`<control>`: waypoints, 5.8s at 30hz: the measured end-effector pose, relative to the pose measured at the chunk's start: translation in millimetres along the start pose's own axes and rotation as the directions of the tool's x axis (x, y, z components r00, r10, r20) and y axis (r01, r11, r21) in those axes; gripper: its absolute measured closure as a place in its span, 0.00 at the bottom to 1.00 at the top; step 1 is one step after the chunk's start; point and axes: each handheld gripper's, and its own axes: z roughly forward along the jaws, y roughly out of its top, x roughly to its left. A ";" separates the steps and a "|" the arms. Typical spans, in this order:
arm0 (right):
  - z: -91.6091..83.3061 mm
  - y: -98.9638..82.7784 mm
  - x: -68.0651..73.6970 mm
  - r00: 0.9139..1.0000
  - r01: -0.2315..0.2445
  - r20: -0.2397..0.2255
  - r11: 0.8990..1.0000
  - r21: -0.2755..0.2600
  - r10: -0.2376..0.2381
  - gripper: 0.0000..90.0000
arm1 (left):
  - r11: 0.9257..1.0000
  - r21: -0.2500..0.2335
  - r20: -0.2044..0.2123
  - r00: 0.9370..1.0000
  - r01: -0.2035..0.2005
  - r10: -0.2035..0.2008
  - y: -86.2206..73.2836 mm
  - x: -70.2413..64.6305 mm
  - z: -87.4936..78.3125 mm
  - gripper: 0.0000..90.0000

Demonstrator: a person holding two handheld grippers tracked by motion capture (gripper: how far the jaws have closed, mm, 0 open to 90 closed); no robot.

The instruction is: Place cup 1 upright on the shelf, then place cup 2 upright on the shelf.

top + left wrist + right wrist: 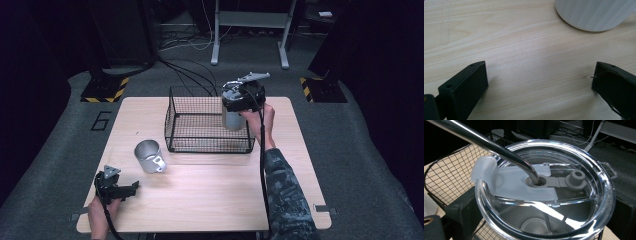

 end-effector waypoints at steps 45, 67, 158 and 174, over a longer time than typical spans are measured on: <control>43.3 -43.5 -2.5 0.998 -0.058 0.005 0.983 0.177 0.058 0.04 | 1.000 0.000 0.000 1.000 0.000 0.000 0.0 0.0 0.0 0.00; 41.4 -47.8 -6.6 0.997 -0.073 0.000 0.969 0.234 0.076 0.01 | 1.000 -0.004 -0.003 1.000 -0.003 0.003 -0.1 0.2 0.1 0.00; -70.9 -292.1 -40.4 0.993 -0.113 0.045 0.968 0.222 0.106 0.00 | 0.997 -0.072 0.089 0.996 -0.025 0.031 9.1 1.8 -14.4 0.00; -72.4 -293.3 -46.4 0.998 -0.059 -0.017 0.972 0.226 0.064 0.00 | 0.985 -0.174 0.170 0.984 -0.019 0.049 61.5 -8.2 -49.9 0.00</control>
